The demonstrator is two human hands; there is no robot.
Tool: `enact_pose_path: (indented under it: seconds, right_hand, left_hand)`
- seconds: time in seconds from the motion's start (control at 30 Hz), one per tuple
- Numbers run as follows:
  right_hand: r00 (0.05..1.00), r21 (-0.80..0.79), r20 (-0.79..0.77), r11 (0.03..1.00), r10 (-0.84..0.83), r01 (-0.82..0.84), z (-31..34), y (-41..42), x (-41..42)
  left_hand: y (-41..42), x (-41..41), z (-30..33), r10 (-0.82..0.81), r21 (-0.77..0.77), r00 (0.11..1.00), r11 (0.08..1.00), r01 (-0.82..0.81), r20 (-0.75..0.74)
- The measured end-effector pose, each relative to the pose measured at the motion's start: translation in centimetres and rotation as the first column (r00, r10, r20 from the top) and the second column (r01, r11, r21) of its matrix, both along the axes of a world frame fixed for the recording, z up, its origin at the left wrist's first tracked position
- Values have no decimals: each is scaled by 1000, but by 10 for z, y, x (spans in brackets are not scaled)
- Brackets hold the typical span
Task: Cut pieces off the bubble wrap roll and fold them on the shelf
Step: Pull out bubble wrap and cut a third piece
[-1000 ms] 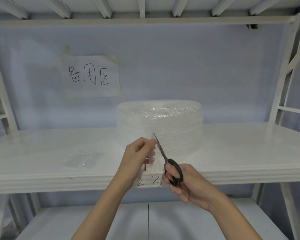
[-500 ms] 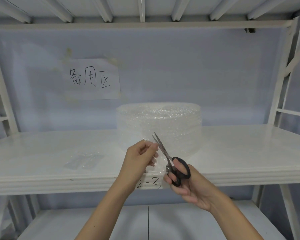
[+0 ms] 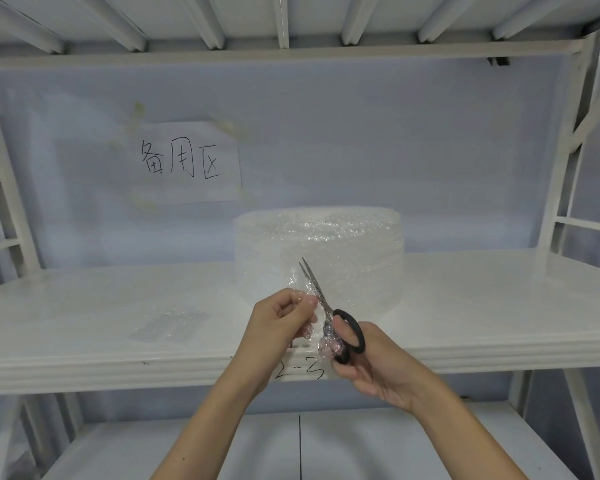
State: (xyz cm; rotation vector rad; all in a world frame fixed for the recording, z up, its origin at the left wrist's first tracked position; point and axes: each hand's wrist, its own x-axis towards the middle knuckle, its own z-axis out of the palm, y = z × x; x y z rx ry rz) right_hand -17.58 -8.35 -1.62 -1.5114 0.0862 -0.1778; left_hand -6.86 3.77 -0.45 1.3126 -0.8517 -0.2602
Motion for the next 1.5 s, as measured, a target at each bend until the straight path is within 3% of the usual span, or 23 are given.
enact_pose_path:
  seconds: [0.27, 0.5, 0.67, 0.9, 1.5]
  right_hand:
    - [999, 67, 30, 997, -36, 34, 1, 2, 7]
    - [992, 48, 89, 995, -91, 87, -1, 3, 10]
    - [992, 52, 102, 996, -71, 66, 0, 6, 11]
    - [990, 43, 94, 994, -103, 99, -2, 8, 11]
    - [987, -22, 109, 993, -115, 119, 10, 5, 19]
  left_hand:
    - [2, 0, 0, -56, 12, 997, 998, 55, 55]
    - [10, 7, 7, -33, 143, 991, 990, 14, 133]
    - [10, 6, 21, 61, 87, 996, 994, -66, 58]
    - [-5, 5, 24, 166, 8, 982, 986, -167, 89]
    - [-2, 3, 9, 99, 22, 976, 994, -105, 194]
